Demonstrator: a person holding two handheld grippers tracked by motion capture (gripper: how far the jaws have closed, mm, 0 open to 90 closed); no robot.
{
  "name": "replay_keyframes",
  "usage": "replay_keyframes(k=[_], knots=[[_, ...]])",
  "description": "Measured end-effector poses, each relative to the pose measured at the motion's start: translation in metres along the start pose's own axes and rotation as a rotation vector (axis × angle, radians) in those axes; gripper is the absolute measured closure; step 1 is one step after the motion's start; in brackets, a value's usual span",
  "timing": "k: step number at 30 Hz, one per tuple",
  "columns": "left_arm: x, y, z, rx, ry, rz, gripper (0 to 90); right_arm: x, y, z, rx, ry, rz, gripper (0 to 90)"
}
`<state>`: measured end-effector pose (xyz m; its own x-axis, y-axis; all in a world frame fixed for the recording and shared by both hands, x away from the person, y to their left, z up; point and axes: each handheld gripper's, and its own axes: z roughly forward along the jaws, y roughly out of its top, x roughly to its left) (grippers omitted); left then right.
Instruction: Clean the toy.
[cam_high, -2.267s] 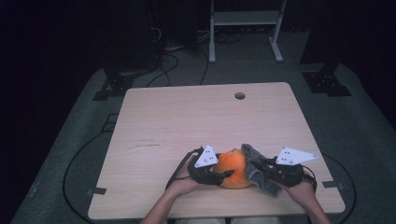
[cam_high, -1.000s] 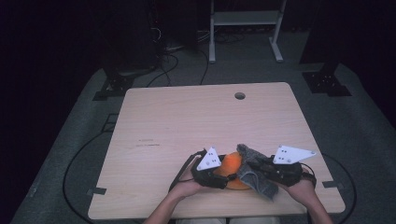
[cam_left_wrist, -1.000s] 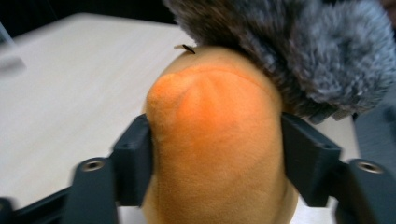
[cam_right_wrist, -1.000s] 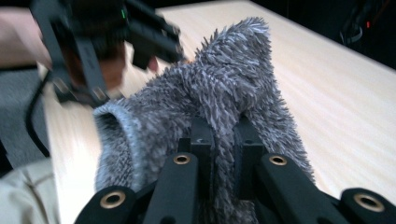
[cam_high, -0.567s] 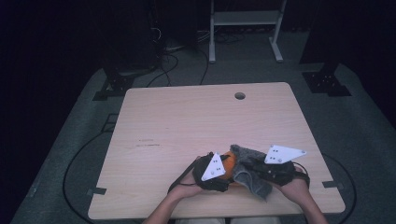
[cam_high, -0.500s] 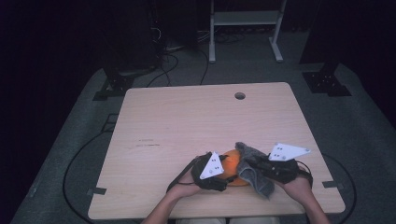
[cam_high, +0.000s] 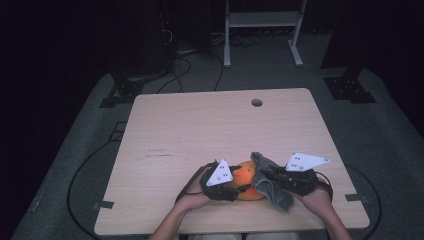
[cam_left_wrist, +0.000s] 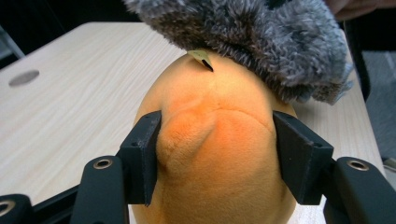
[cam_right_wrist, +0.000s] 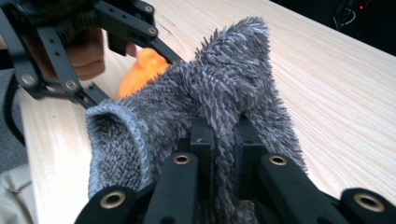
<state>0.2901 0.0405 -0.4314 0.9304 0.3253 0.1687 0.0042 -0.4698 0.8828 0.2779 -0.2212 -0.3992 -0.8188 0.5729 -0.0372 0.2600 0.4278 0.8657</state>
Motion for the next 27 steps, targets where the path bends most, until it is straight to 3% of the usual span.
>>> replay_keyframes(k=[4,6,8,10,12,14,15,17,18,21,24,26,27], knots=[[-0.011,0.003,0.001,0.009,-0.004,0.114,37.7,0.019,0.012,-0.001,-0.034,0.07,-0.061,81.0],[-0.011,0.004,0.0,0.028,-0.004,0.128,37.8,0.025,0.017,0.003,-0.019,0.076,-0.102,80.9],[-0.006,0.002,-0.001,0.039,-0.008,0.079,38.3,0.02,0.014,0.004,-0.016,0.06,-0.092,81.0],[-0.002,0.001,-0.001,0.032,-0.015,0.017,38.0,0.01,0.005,0.005,0.011,0.009,-0.071,81.0],[0.001,0.004,0.001,0.001,-0.029,-0.063,27.9,0.003,-0.003,0.005,-0.015,0.015,-0.006,81.1],[0.001,0.008,0.004,0.005,-0.01,-0.103,20.3,0.009,-0.001,0.006,-0.017,0.007,-0.026,81.1],[0.002,0.006,0.003,-0.005,-0.006,-0.119,21.1,0.011,0.001,0.007,-0.025,0.006,-0.036,81.0],[0.005,0.002,0.001,-0.018,-0.002,-0.117,30.3,0.009,0.001,0.007,-0.034,-0.008,-0.031,81.0],[0.006,-0.001,0.0,-0.009,0.007,-0.115,34.0,0.004,-0.002,0.006,-0.046,0.001,-0.002,81.0],[0.013,-0.006,-0.003,0.006,0.009,-0.121,37.9,-0.012,-0.02,0.006,-0.034,-0.048,0.065,81.0],[0.014,-0.007,-0.004,0.001,0.005,-0.126,36.9,-0.02,-0.034,0.008,0.006,-0.065,0.105,81.0],[0.013,-0.002,-0.004,-0.018,-0.005,-0.174,25.8,-0.019,-0.033,0.008,-0.004,-0.066,0.106,81.0],[0.012,0.001,-0.003,-0.011,0.001,-0.176,21.0,-0.019,-0.031,0.008,-0.01,-0.071,0.101,81.0]])
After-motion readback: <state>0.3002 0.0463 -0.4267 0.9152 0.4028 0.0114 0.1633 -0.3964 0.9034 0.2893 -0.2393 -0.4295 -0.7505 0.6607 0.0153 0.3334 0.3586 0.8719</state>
